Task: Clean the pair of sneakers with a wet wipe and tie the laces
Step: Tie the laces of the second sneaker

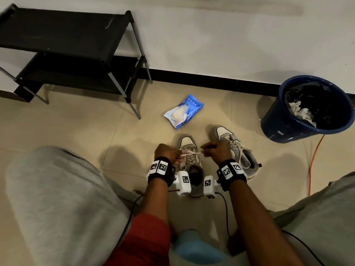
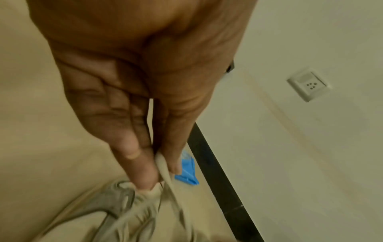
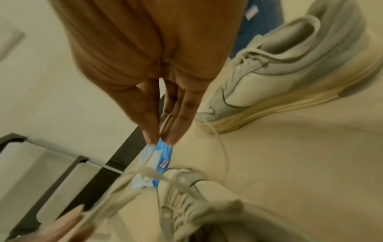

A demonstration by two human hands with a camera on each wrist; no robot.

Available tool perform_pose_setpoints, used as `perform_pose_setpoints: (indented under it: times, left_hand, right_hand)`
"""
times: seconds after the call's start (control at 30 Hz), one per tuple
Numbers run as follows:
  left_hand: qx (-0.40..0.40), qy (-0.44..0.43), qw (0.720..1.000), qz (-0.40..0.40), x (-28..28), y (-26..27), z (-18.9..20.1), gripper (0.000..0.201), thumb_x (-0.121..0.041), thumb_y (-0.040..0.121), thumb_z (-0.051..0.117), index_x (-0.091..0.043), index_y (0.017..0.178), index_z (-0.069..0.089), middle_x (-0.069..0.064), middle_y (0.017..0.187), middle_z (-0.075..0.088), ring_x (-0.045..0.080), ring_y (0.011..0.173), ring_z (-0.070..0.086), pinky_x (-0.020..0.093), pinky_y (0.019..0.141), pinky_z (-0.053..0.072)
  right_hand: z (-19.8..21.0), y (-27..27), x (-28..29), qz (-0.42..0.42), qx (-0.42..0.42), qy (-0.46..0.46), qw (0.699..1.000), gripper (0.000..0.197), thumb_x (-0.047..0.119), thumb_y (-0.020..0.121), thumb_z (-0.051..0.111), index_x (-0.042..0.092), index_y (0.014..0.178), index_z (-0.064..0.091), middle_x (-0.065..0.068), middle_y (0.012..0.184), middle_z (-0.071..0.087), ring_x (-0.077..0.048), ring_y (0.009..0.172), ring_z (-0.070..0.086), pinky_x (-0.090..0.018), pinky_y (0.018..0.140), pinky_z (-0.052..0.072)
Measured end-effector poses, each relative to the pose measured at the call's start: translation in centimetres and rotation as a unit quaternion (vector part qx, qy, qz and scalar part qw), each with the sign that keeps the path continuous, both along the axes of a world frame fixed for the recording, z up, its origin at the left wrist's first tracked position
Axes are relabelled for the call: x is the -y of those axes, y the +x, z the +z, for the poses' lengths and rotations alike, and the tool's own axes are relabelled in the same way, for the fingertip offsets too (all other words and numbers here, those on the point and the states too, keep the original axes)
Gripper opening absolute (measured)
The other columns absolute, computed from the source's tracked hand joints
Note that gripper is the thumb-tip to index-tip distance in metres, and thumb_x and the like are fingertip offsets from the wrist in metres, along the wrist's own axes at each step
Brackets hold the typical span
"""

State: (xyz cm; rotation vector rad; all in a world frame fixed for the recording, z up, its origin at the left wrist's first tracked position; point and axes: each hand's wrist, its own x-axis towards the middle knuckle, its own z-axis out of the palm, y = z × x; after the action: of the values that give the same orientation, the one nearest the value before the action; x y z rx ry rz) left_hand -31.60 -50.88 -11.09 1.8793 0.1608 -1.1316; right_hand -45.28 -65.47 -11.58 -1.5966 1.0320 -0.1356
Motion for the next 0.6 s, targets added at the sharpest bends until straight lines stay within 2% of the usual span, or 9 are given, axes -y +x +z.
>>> perform_pose_setpoints:
  times: [0.07, 0.17, 0.23, 0.3, 0.37, 0.43, 0.5, 0.53, 0.6]
  left_hand:
    - [0.014, 0.028, 0.999, 0.032, -0.9, 1.6, -0.4, 0.014, -0.007, 0.083, 0.076, 0.001, 0.072, 0.072, 0.007, 0.05, 0.066, 0.012, 0.039, 0.061, 0.019, 0.039, 0.046]
    - [0.006, 0.057, 0.988, 0.14, -2.8, 2.6, -2.7, 0.017, -0.002, 0.084, 0.072, -0.002, 0.067, 0.068, 0.004, 0.046, 0.063, 0.011, 0.034, 0.057, 0.019, 0.035, 0.043]
    - [-0.02, 0.053, 0.983, 0.172, -4.4, 1.6, -5.0, 0.019, -0.012, 0.09, 0.07, -0.006, 0.072, 0.066, 0.004, 0.048, 0.062, 0.013, 0.037, 0.058, 0.021, 0.038, 0.044]
    - [-0.059, 0.028, 0.975, 0.214, -5.2, -0.1, -6.1, 0.02, -0.022, 0.095, 0.065, -0.008, 0.08, 0.063, 0.006, 0.061, 0.067, 0.016, 0.052, 0.064, 0.024, 0.051, 0.055]
    - [-0.098, -0.015, 0.959, 0.266, -5.2, -1.2, -6.7, 0.026, -0.026, 0.091, 0.071, -0.005, 0.079, 0.064, 0.013, 0.067, 0.067, 0.022, 0.056, 0.066, 0.031, 0.061, 0.06]
    - [-0.139, -0.021, 0.97, 0.2, -4.7, -1.6, -6.3, 0.03, -0.032, 0.085, 0.077, -0.004, 0.083, 0.069, 0.012, 0.064, 0.067, 0.024, 0.053, 0.064, 0.03, 0.059, 0.055]
    - [-0.148, -0.01, 0.984, 0.104, -4.2, -1.4, -5.8, 0.033, -0.035, 0.084, 0.077, -0.004, 0.093, 0.072, 0.012, 0.074, 0.069, 0.025, 0.06, 0.065, 0.028, 0.057, 0.052]
    - [-0.141, 0.002, 0.988, 0.066, -3.9, -1.3, -5.5, 0.039, -0.039, 0.082, 0.078, -0.002, 0.093, 0.072, 0.014, 0.079, 0.072, 0.026, 0.063, 0.066, 0.029, 0.059, 0.054]
    - [-0.133, 0.009, 0.991, 0.012, -3.0, -1.8, -5.3, 0.057, -0.052, 0.077, 0.078, 0.002, 0.091, 0.072, 0.016, 0.086, 0.075, 0.028, 0.073, 0.072, 0.036, 0.076, 0.058]
  right_hand:
    - [-0.5, -0.7, 1.4, -0.029, -0.039, -0.086, 0.995, 0.016, -0.007, 0.069, 0.073, 0.007, 0.075, 0.076, -0.009, 0.061, 0.069, -0.017, 0.056, 0.067, -0.033, 0.064, 0.057]
    - [-1.8, -2.7, 2.2, -0.031, -0.15, -0.165, 0.974, 0.015, 0.0, 0.069, 0.072, 0.013, 0.074, 0.079, -0.01, 0.075, 0.074, -0.026, 0.077, 0.068, -0.032, 0.078, 0.054]
    - [-4.1, -4.3, 2.0, -0.031, -0.185, -0.118, 0.975, 0.02, 0.002, 0.068, 0.072, 0.021, 0.066, 0.078, -0.011, 0.075, 0.074, -0.03, 0.079, 0.068, -0.038, 0.08, 0.055]
    - [-6.5, -5.3, 1.8, -0.034, -0.172, -0.062, 0.983, 0.022, 0.009, 0.063, 0.072, 0.03, 0.058, 0.074, -0.006, 0.068, 0.072, -0.029, 0.069, 0.069, -0.046, 0.071, 0.058]
    - [-7.8, -4.9, 1.8, -0.061, -0.169, -0.053, 0.982, 0.008, 0.026, 0.061, 0.079, 0.03, 0.067, 0.075, -0.001, 0.07, 0.072, -0.024, 0.069, 0.068, -0.041, 0.07, 0.059]
    - [-5.9, -4.1, 1.1, -0.108, -0.208, -0.059, 0.97, 0.028, 0.042, 0.061, 0.08, 0.016, 0.069, 0.074, -0.005, 0.069, 0.071, -0.025, 0.067, 0.067, -0.039, 0.069, 0.058]
    - [-5.4, -3.4, 0.2, -0.141, -0.208, 0.041, 0.967, 0.046, 0.05, 0.065, 0.076, 0.005, 0.066, 0.07, -0.013, 0.066, 0.071, -0.029, 0.056, 0.066, -0.042, 0.062, 0.059]
    - [-5.5, -3.3, -0.3, -0.143, -0.207, 0.116, 0.961, 0.052, 0.052, 0.069, 0.075, 0.0, 0.069, 0.07, -0.017, 0.068, 0.071, -0.028, 0.054, 0.065, -0.039, 0.059, 0.057]
    - [-5.8, -3.1, -1.1, -0.137, -0.194, 0.214, 0.948, 0.059, 0.053, 0.069, 0.078, -0.005, 0.08, 0.07, -0.02, 0.076, 0.072, -0.028, 0.059, 0.063, -0.033, 0.058, 0.052]
